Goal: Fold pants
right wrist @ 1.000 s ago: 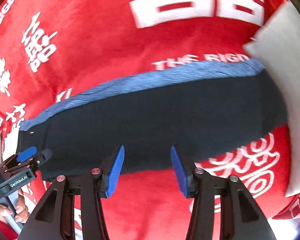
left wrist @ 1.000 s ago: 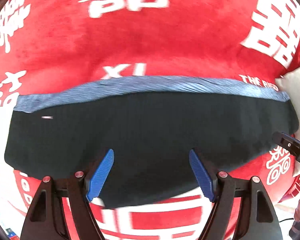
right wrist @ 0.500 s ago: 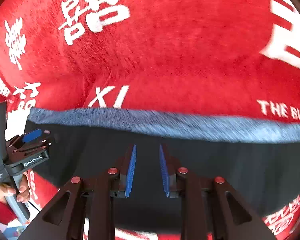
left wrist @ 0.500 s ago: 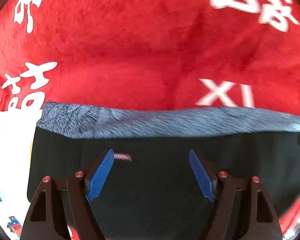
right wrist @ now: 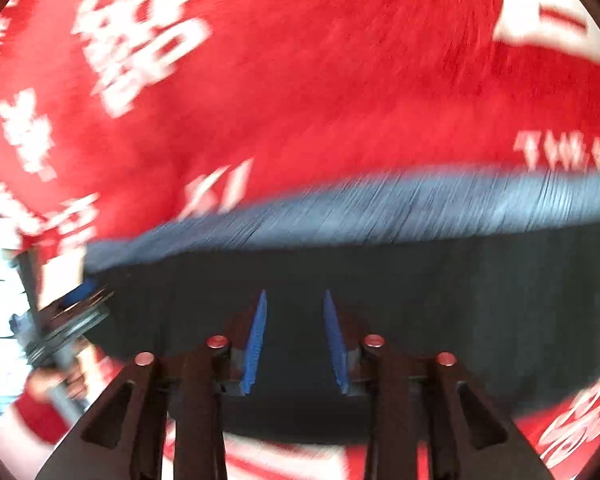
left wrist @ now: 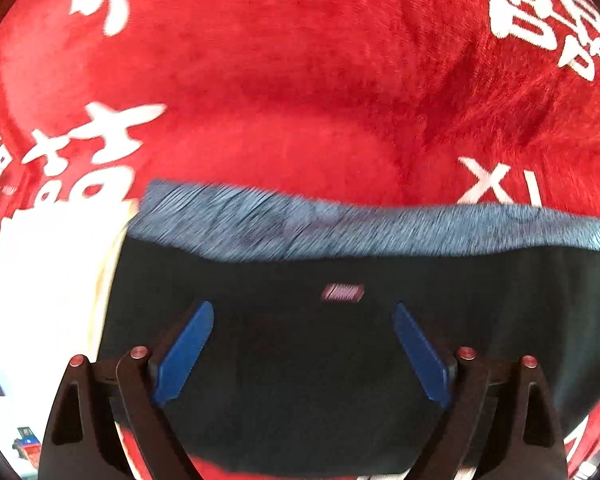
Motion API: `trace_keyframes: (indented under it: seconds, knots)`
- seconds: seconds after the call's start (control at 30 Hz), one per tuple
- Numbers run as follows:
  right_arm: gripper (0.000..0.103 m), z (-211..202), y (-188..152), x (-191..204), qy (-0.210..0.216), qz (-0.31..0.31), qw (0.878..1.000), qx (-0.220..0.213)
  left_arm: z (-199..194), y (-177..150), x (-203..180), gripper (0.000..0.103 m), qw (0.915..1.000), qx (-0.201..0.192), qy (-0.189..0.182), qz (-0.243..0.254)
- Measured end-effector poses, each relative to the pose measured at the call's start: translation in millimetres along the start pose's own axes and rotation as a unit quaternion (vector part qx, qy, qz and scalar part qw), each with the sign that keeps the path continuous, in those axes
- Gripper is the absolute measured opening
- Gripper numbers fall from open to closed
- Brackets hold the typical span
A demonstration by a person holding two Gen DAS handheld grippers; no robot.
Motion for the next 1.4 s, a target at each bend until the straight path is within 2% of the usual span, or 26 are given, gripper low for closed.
trace_keyframes:
  seconds: [0.13, 0.23, 0.33, 0.5, 0.57, 0.6, 0.63, 0.67, 0.7, 0.77, 0.87, 0.93, 1.1, 1.17, 1.23, 1.3, 1.4]
  knots:
    - [0.039, 21, -79, 36, 0.1, 0.038, 0.992, 0.06, 9, -26, 24, 0.093, 0.9995, 0.02, 0.017, -0.016]
    - [0.039, 44, -105, 46, 0.118, 0.062, 0.988, 0.078, 15, -41, 28, 0.093, 0.9994, 0.026, 0.017, -0.016]
    - [0.039, 56, -108, 44, 0.129, 0.094, 0.985, 0.061, 16, -41, 24, 0.093, 0.9995, 0.017, 0.025, -0.004]
    - [0.039, 59, -97, 41, 0.148, 0.127, 0.98, 0.034, 21, -41, 24, 0.095, 0.9996, 0.021, 0.015, -0.01]
    - [0.037, 63, -90, 35, 0.16, 0.158, 0.974, 0.03, 22, -40, 24, 0.096, 0.9997, 0.019, 0.014, -0.006]
    - [0.029, 68, -90, 31, 0.159, 0.175, 0.971, 0.033, 20, -40, 24, 0.096, 0.9997, 0.019, 0.013, -0.001]
    - [0.013, 68, -87, 29, 0.15, 0.181, 0.971, 0.036, 19, -40, 23, 0.095, 0.9997, 0.019, 0.012, 0.008]
    - [0.011, 63, -83, 32, 0.143, 0.168, 0.975, 0.029, 19, -40, 24, 0.096, 0.9996, 0.017, 0.012, 0.019]
    - [0.01, 56, -83, 36, 0.141, 0.153, 0.978, 0.023, 17, -40, 24, 0.096, 0.9994, 0.013, 0.012, 0.03]
    - [0.009, 43, -85, 46, 0.11, 0.098, 0.989, 0.018, 17, -43, 25, 0.096, 0.9986, 0.004, 0.009, 0.052]
    - [0.006, 51, -108, 35, 0.049, 0.074, 0.995, 0.042, 23, -47, 27, 0.103, 0.9976, -0.013, 0.005, 0.068]
    - [0.006, 58, -115, 25, 0.058, 0.096, 0.993, 0.039, 26, -47, 29, 0.103, 0.9977, -0.015, 0.0, 0.067]
    - [0.007, 52, -115, 30, 0.05, 0.074, 0.995, 0.043, 20, -46, 28, 0.103, 0.9976, -0.006, 0.012, 0.069]
    - [0.008, 45, -120, 26, 0.056, 0.08, 0.993, 0.068, 12, -46, 26, 0.103, 0.9978, 0.003, 0.016, 0.064]
    - [0.01, 34, -124, 25, 0.043, 0.08, 0.992, 0.091, 0, -41, 22, 0.103, 0.9984, 0.0, 0.0, 0.057]
    - [0.01, 15, -117, 32, 0.046, 0.051, 0.995, 0.071, -12, -27, 16, 0.103, 0.9983, -0.021, -0.009, 0.054]
    - [0.01, -1, -73, 46, 0.022, -0.02, 0.999, 0.021, -12, 1, 1, 0.103, 0.9987, -0.032, -0.017, 0.036]
Point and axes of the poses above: each gripper's, at about its wrist camera, not at the fingertips, and z roughly the way its jaws point, x to its left, y to its top, the point moved 6 cm from there along z, roughly the way its jaws point, and after that the axes turned 10 degrees about y, right-handed, at the moved point
